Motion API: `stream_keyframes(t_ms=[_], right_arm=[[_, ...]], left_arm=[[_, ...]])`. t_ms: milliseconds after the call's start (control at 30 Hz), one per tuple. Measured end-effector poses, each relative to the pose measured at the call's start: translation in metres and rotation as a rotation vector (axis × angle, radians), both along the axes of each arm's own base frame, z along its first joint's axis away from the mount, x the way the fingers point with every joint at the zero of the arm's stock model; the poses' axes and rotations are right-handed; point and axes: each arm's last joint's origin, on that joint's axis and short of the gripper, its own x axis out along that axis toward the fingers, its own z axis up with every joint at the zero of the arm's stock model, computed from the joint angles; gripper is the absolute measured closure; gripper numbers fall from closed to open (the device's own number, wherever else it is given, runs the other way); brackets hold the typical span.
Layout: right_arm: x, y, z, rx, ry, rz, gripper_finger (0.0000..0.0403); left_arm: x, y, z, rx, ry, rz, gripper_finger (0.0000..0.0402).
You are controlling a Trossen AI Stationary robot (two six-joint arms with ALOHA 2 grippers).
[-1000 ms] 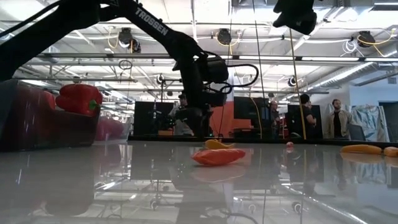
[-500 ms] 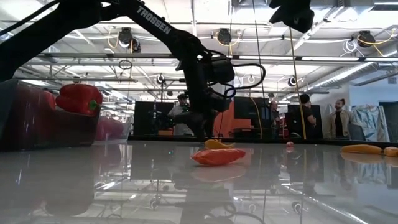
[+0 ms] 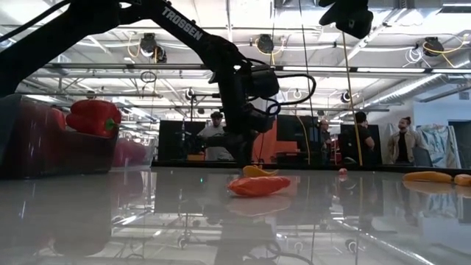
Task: Sort produce into baskets
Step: Put the orange chili pepper into the bottom black bin
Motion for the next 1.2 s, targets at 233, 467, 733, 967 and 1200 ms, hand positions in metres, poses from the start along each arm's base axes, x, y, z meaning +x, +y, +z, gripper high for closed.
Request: stream_keyframes(t_ms=[233,467,733,967,1200], right_arm=[[0.0,0.0,0.0,0.0,0.002,0.001,0.0266],[0.0,0.001,0.0,0.013,0.004,0.019,0.0266],[-0.001,0.004,0.0,0.022,0.005,0.03,0.0266],[-0.001,0.009,0.0,0.011,0.004,0.064,0.0266],[-0.002,0.01,0.0,0.01,0.004,0.068,0.0266]], left_arm=[[0.004,-0.013,0.0,0.001,0.0,-0.028,0.0293],[0.008,-0.019,-0.005,0.055,0.027,-0.033,0.0293],[0.009,-0.019,-0.006,0.063,0.021,-0.033,0.0294],[0.009,-0.019,-0.006,0.067,0.025,-0.046,0.0344],[0.01,-0.019,-0.006,0.048,0.001,0.005,0.0396]])
